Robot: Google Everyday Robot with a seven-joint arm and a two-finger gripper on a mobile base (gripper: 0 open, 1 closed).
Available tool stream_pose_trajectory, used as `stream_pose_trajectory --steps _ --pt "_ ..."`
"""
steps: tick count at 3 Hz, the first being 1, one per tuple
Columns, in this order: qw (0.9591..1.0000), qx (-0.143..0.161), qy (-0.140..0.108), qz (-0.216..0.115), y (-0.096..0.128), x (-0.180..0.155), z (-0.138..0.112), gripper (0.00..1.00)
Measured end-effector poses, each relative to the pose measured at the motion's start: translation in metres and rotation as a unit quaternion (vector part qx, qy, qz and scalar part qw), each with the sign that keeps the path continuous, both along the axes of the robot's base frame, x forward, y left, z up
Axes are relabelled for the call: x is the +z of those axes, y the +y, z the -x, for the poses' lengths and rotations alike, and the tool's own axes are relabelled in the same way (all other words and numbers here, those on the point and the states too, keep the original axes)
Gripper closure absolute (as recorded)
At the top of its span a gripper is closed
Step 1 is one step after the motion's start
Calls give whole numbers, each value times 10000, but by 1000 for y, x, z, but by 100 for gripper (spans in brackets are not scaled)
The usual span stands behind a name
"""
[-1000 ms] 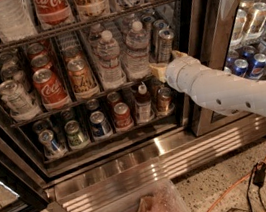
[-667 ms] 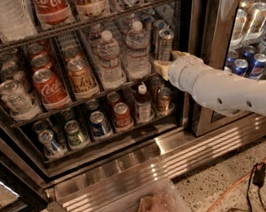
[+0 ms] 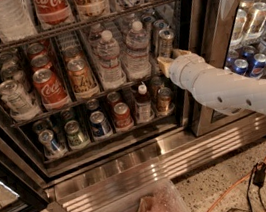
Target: Pick redbull can from middle shelf of fridge
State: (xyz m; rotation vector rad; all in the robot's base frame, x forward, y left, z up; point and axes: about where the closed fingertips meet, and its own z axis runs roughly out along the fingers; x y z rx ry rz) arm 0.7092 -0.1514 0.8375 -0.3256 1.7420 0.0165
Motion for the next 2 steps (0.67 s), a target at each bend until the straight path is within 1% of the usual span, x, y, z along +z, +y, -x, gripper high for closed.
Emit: stream_pose_trajectory --steps 2 --pt "9998 189 104 -8 16 -10 -19 55"
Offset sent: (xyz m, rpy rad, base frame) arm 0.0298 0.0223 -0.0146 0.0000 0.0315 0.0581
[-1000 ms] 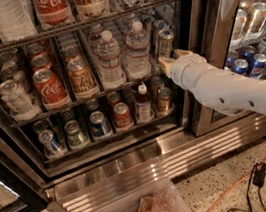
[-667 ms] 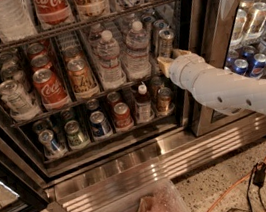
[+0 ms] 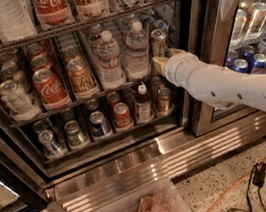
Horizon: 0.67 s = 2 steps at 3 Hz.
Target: Pick redbull can from middle shelf of fridge
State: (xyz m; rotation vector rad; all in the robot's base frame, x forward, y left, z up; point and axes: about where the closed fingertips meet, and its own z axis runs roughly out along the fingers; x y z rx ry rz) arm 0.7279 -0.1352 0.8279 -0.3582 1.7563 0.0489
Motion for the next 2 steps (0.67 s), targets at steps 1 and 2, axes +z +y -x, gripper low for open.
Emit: stream_pose_trajectory --steps 1,2 --pt "10000 49 -27 11 3 2 -8 53" --pt "10000 49 -28 8 3 2 -8 52"
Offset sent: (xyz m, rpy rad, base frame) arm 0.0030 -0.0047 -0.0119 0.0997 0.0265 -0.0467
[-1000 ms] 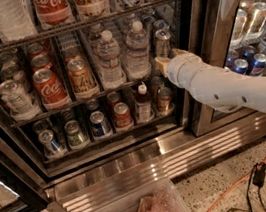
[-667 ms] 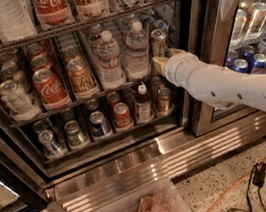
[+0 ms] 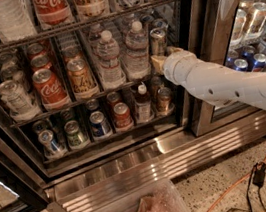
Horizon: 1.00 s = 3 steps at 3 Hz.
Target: Pick redbull can from middle shelf of fridge
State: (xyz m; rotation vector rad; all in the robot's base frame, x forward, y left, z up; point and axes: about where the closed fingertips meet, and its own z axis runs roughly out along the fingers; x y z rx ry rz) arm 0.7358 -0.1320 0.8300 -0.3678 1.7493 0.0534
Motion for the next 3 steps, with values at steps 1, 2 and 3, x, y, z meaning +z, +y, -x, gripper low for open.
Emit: stream_pose_trajectory --steps 1,2,3 --pt "9996 -164 81 -194 -5 -7 2 43" --pt "9991 -290 120 -296 -10 -11 4 43" --pt "9986 -392 93 -355 -14 -11 4 46"
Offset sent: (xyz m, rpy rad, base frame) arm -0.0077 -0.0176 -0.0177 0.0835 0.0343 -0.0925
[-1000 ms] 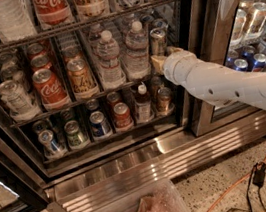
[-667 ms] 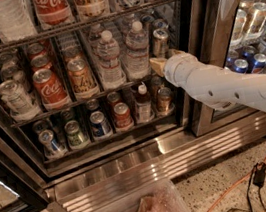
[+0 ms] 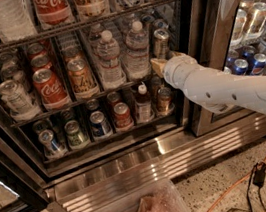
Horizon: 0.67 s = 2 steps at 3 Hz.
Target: Pick redbull can from middle shelf of fridge
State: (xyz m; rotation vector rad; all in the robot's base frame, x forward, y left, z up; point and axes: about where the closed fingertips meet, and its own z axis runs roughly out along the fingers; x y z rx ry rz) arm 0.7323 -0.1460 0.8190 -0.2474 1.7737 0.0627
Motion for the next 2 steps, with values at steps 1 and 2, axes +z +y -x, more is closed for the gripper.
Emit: stream_pose_trajectory --steps 1,2 --pt "9998 -113 -143 -85 -5 9 -2 49" --pt "9993 -189 -288 -172 -4 17 -5 48"
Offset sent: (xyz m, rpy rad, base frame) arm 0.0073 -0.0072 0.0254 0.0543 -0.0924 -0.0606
